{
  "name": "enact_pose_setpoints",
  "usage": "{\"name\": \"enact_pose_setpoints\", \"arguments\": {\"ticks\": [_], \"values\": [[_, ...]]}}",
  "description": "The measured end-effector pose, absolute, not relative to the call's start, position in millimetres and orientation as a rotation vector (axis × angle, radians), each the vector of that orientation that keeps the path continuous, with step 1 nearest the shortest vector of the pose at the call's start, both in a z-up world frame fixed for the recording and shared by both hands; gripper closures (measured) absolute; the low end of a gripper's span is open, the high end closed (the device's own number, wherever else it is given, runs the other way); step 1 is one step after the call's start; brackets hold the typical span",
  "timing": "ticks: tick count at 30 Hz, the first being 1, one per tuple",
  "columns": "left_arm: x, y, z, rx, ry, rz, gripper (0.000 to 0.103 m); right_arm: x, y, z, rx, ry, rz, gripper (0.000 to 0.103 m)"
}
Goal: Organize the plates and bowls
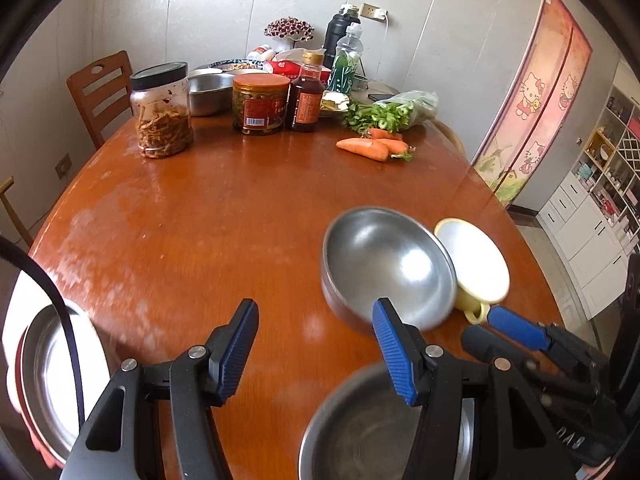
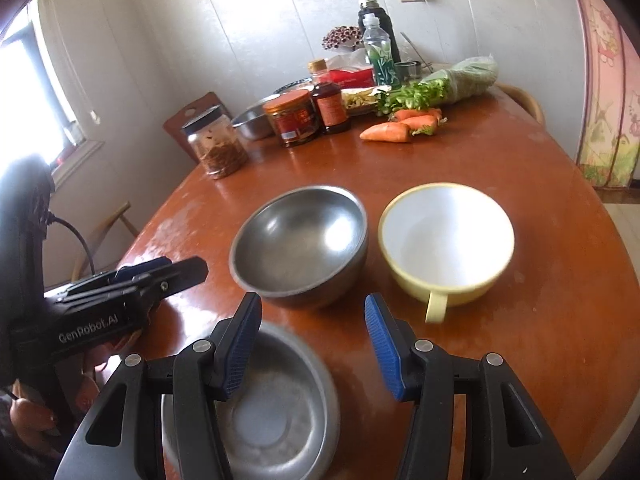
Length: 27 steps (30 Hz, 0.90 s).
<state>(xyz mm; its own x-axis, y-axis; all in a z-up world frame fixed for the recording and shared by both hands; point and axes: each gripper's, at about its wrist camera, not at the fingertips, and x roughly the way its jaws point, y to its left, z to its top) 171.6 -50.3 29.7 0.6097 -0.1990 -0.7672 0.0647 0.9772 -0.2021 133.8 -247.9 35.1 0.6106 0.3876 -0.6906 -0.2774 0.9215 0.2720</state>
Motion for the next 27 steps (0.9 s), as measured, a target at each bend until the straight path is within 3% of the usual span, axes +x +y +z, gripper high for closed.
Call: {"name": "enact_pose_setpoints", "arguments": {"ticks": [3, 9, 14, 18, 27], "values": [[189.5, -50.9, 26.2, -0.16, 0.917, -0.153, 0.044, 145.9, -243.5, 31.2, 0.124, 0.827, 0.371, 0.048], [218.6, -53.7, 13.6, -0.156, 0.942, -0.167, 0.044, 163.9, -236.0, 21.6, 0.113, 0.833, 0.374, 0.059], [237.0, -57.6, -1.9, -0.166, 0.971, -0.186, 0.044, 173.3, -231.4, 16.5, 0.087, 0.823, 0.359, 0.059], [243.5, -59.3, -11.4, -0.215, 1.005, -0.243, 0.056, 178.1, -229.7, 13.6, 0.069, 0.812, 0.36, 0.059], [238.8, -67.6, -10.1, -0.209, 0.994, -0.26, 0.057, 176.8, -222.3, 11.0, 0.015, 0.803, 0.366, 0.059]]}}
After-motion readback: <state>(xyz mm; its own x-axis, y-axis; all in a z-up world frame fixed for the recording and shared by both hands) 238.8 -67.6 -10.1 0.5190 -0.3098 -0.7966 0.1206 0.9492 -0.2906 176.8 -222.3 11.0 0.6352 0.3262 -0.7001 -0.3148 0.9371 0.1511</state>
